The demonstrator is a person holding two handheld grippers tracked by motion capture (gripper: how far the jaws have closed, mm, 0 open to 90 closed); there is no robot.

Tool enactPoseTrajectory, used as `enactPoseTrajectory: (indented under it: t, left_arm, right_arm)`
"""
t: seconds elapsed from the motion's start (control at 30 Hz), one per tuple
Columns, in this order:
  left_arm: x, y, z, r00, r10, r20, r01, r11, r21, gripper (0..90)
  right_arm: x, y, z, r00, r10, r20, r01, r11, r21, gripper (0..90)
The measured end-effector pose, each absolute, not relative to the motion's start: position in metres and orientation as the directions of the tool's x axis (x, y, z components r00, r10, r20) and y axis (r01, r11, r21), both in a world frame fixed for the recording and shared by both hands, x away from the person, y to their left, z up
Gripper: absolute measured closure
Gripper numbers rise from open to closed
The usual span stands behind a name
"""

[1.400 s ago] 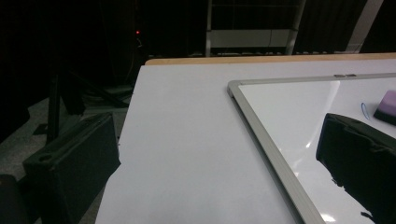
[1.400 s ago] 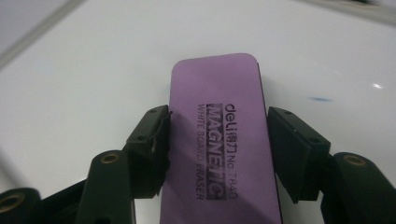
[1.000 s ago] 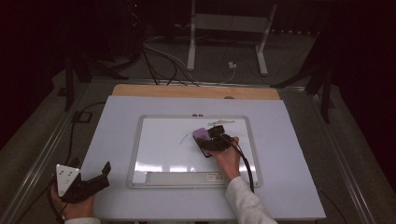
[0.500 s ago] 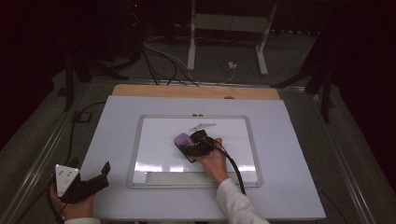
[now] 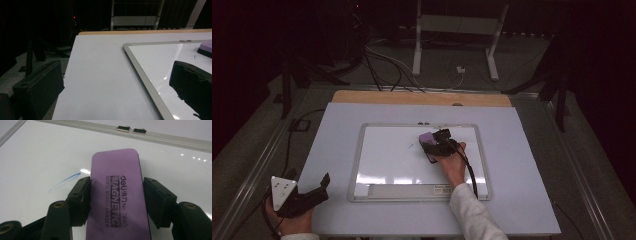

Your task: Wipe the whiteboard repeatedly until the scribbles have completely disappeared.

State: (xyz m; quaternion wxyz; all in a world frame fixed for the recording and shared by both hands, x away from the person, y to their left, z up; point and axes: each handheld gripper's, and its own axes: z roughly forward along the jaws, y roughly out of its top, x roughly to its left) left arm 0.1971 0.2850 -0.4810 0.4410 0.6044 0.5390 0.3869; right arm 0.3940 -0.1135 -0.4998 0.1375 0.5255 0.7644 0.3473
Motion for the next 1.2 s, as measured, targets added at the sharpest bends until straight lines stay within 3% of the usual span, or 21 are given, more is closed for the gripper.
enactPoseTrajectory:
  t: [0.5, 0.97, 1.2]
  left_arm:
    - [0.197, 0.285, -0.48, 0.12, 0.993, -0.009, 0.306, -0.028, 0.951, 0.2]
    - [0.196, 0.286, -0.48, 0.115, 0.993, -0.012, 0.306, -0.024, 0.952, 0.2]
    - [0.197, 0.286, -0.48, 0.117, 0.993, -0.009, 0.308, -0.028, 0.951, 0.2]
  right_arm:
    - [0.373, -0.057, -0.501, -0.63, 0.764, 0.14, 0.614, 0.38, 0.692, 41.7]
    - [0.398, -0.097, -0.5, -0.403, 0.902, 0.152, 0.71, 0.203, 0.675, 41.7]
    - [0.392, -0.082, -0.501, -0.462, 0.873, 0.158, 0.693, 0.244, 0.678, 41.7]
